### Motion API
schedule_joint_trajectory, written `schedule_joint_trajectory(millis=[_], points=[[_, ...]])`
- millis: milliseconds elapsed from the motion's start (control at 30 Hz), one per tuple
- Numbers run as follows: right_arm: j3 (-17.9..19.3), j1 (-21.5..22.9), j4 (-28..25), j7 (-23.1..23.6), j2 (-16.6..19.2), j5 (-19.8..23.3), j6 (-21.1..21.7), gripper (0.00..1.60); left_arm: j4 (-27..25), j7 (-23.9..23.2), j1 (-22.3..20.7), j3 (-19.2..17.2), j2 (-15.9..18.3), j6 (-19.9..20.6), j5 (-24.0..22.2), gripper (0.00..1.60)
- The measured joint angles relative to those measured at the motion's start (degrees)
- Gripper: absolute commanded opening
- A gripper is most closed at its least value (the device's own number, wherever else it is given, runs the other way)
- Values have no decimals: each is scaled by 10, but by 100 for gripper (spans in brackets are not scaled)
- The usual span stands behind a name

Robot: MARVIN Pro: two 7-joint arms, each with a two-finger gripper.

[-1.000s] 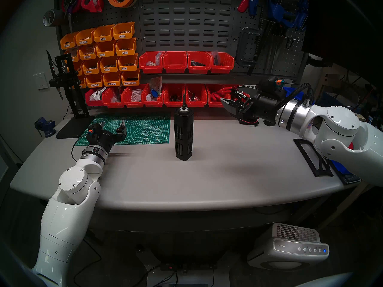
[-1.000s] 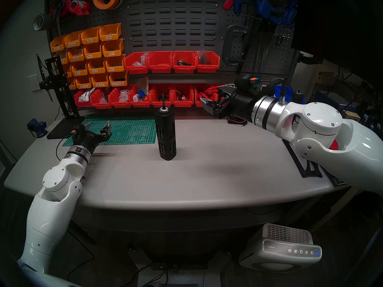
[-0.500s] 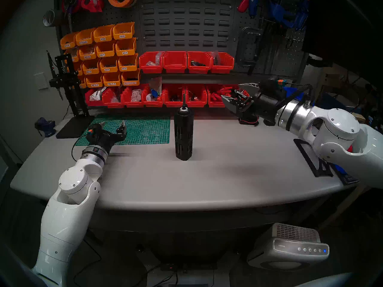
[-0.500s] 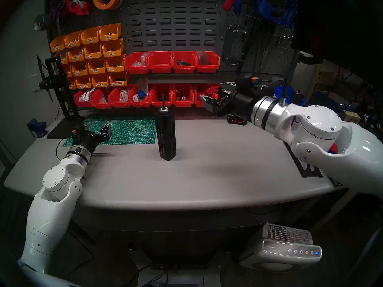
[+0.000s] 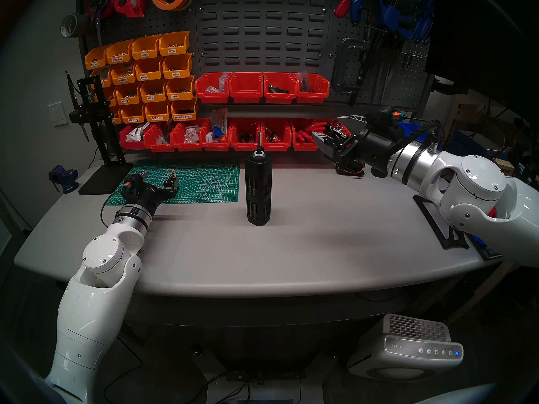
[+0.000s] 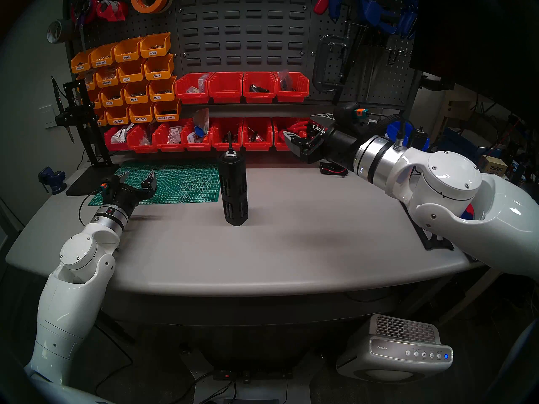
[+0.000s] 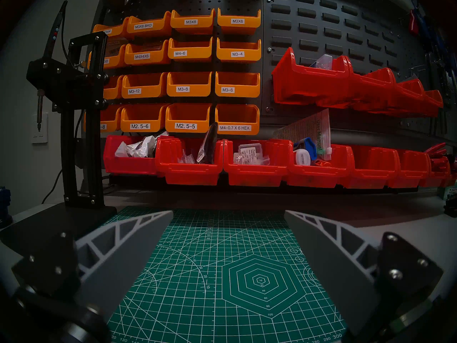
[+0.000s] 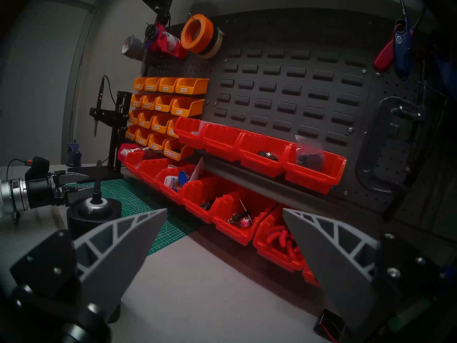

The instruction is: Pick a screwdriver bit and insert it into the screwdriver

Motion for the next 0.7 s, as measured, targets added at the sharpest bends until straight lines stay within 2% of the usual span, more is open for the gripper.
schedule_joint_trajectory(millis=[700], points=[[24, -27, -4, -12, 1, -7, -9, 160, 0, 0, 0, 0, 0, 0, 0, 160]])
